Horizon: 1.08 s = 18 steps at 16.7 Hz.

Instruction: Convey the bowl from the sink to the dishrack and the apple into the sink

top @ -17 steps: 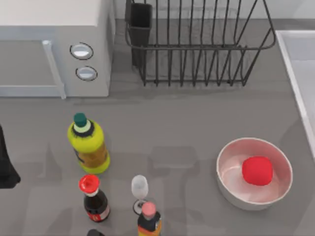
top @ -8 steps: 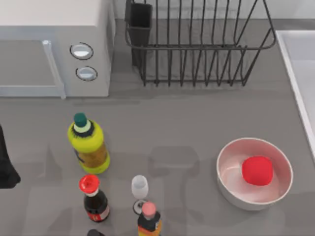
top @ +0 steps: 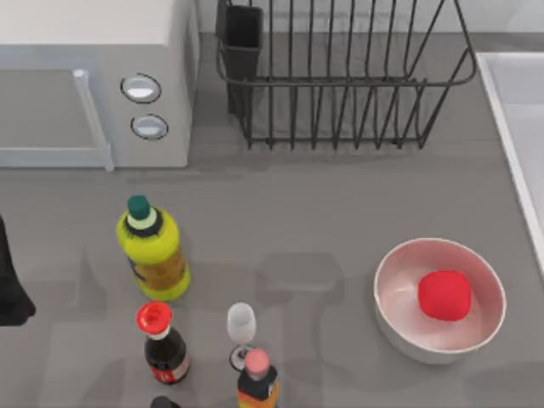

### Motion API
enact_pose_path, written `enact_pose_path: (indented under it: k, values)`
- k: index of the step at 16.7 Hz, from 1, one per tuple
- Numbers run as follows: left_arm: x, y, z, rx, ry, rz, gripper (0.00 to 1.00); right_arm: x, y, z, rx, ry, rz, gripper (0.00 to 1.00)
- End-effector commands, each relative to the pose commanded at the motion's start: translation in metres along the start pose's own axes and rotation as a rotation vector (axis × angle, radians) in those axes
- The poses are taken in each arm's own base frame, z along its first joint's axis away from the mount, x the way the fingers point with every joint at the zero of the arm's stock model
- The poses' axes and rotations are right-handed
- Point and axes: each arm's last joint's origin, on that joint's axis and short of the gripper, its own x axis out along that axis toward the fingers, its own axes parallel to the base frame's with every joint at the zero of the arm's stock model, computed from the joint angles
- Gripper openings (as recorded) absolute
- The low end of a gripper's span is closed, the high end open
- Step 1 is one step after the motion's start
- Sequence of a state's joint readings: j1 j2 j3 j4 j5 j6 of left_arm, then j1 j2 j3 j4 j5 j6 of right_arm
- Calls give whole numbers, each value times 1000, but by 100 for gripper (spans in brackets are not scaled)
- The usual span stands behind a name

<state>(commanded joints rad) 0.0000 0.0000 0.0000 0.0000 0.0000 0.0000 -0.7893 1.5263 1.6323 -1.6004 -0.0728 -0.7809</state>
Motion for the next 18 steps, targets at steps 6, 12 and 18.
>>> enact_pose_path:
  k: [6, 12, 18]
  values:
    - [0, 0, 0, 0, 0, 0, 100, 6, 17, 41, -72, -25, -104, 0]
    - [0, 0, 0, 0, 0, 0, 100, 11, 125, 136, -274, -306, -345, 0]
    - [0, 0, 0, 0, 0, 0, 100, -9, 286, 171, -292, -851, -389, 0]
